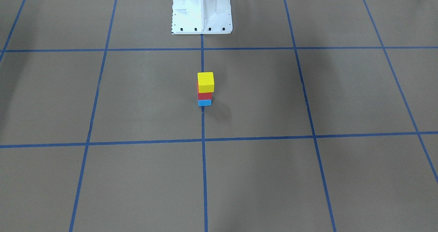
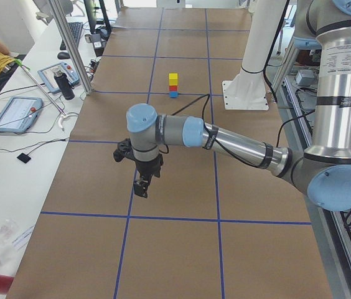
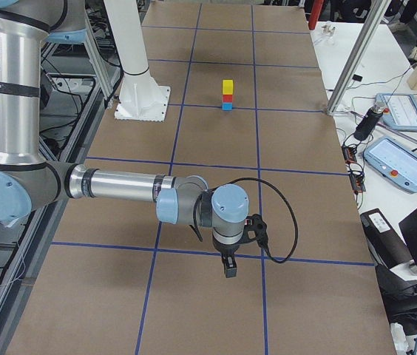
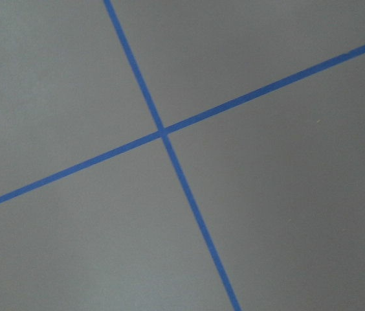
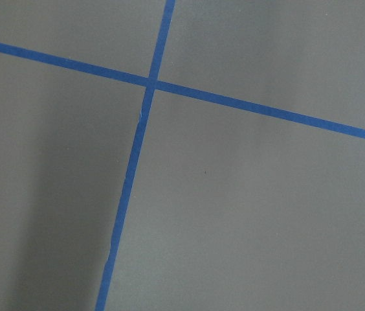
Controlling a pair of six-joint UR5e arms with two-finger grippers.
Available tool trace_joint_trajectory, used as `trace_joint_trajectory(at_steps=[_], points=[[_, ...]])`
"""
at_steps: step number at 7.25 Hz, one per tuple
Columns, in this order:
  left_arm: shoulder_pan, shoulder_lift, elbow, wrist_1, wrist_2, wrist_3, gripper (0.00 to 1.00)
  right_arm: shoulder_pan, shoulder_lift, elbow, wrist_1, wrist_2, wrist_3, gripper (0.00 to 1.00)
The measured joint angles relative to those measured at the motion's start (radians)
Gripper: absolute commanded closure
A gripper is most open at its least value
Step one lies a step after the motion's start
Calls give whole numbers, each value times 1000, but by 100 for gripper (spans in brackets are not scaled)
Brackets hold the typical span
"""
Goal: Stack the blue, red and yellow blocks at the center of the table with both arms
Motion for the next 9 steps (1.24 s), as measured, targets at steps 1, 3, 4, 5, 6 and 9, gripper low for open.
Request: trace_joint_trajectory(at_steps=[1, 3, 4, 5, 6, 9], points=[[-12, 62, 12, -66, -1, -5, 0, 0, 0, 0, 0, 0, -1, 1], [-32, 126, 21, -109, -2, -12, 0, 2, 0, 0, 0, 0, -3, 1], [-52, 131, 26, -112, -4, -19, 0, 3, 1, 0, 0, 0, -3, 1], [-69, 133, 27, -111, -21, -56, 0, 3, 1, 0, 0, 0, -3, 1], [-77, 134, 25, -112, -57, -116, 0, 4, 1, 0, 0, 1, -3, 1], [-83, 131, 39, -116, -132, -196, 0, 4, 1, 1, 0, 2, -3, 1]])
